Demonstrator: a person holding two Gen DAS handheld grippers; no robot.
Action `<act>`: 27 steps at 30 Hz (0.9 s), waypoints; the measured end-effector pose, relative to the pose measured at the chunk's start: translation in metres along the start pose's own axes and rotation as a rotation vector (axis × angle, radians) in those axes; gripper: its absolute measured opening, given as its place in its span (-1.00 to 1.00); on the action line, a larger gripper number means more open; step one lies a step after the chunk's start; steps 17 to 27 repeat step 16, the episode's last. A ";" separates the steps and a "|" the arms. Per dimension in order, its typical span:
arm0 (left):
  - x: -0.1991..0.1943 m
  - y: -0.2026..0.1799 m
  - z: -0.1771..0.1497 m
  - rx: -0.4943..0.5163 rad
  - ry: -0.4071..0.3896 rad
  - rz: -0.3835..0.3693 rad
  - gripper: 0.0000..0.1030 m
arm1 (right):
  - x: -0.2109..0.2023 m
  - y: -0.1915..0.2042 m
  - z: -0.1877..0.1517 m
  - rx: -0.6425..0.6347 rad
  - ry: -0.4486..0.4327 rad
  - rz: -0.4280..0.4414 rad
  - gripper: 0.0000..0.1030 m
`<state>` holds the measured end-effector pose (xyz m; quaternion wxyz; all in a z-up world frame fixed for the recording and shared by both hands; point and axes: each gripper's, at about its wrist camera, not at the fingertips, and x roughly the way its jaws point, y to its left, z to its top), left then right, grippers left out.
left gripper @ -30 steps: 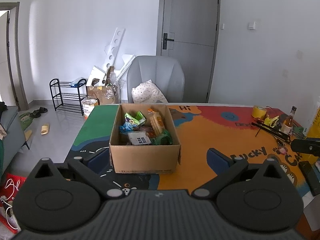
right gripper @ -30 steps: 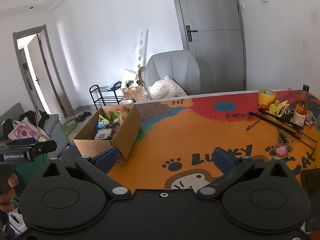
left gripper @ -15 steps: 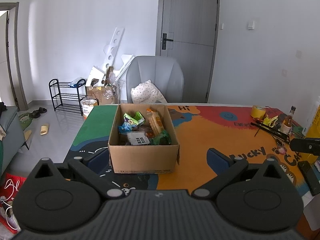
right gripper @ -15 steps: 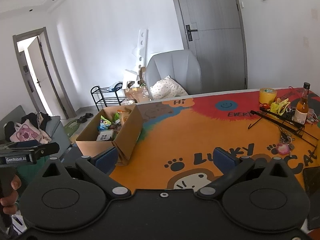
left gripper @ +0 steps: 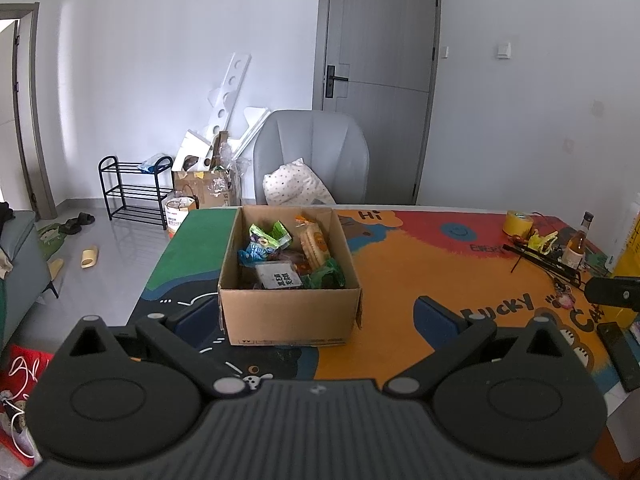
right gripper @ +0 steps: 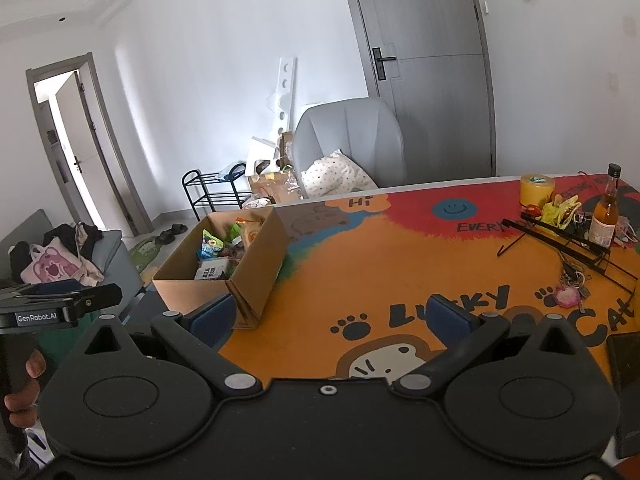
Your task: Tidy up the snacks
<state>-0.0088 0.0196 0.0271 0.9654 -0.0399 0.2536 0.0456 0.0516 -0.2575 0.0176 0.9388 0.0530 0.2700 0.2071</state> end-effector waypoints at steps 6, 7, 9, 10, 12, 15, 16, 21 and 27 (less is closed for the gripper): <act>0.000 0.000 0.000 0.003 -0.001 0.000 1.00 | 0.001 0.000 0.000 0.002 0.004 -0.002 1.00; -0.001 0.000 0.000 0.003 -0.002 -0.001 1.00 | 0.001 0.000 0.000 0.002 0.004 -0.003 1.00; -0.001 0.000 0.000 0.004 -0.004 -0.002 1.00 | 0.001 0.000 -0.001 0.003 0.004 -0.003 1.00; -0.001 0.000 0.000 0.005 -0.005 -0.003 1.00 | 0.001 0.000 -0.001 0.003 0.004 -0.002 1.00; -0.001 0.000 0.000 0.005 -0.005 -0.004 1.00 | 0.001 0.000 0.000 0.003 0.004 -0.003 1.00; -0.002 0.000 -0.001 0.004 -0.004 -0.003 1.00 | 0.002 0.000 -0.001 0.002 0.005 -0.002 1.00; -0.001 0.000 0.000 0.005 -0.004 -0.003 1.00 | 0.002 0.000 -0.001 0.002 0.005 -0.002 1.00; -0.001 0.000 0.000 0.005 -0.004 -0.003 1.00 | 0.002 0.000 -0.001 0.002 0.005 -0.002 1.00; -0.001 0.000 0.000 0.005 -0.004 -0.003 1.00 | 0.002 0.000 -0.001 0.002 0.005 -0.002 1.00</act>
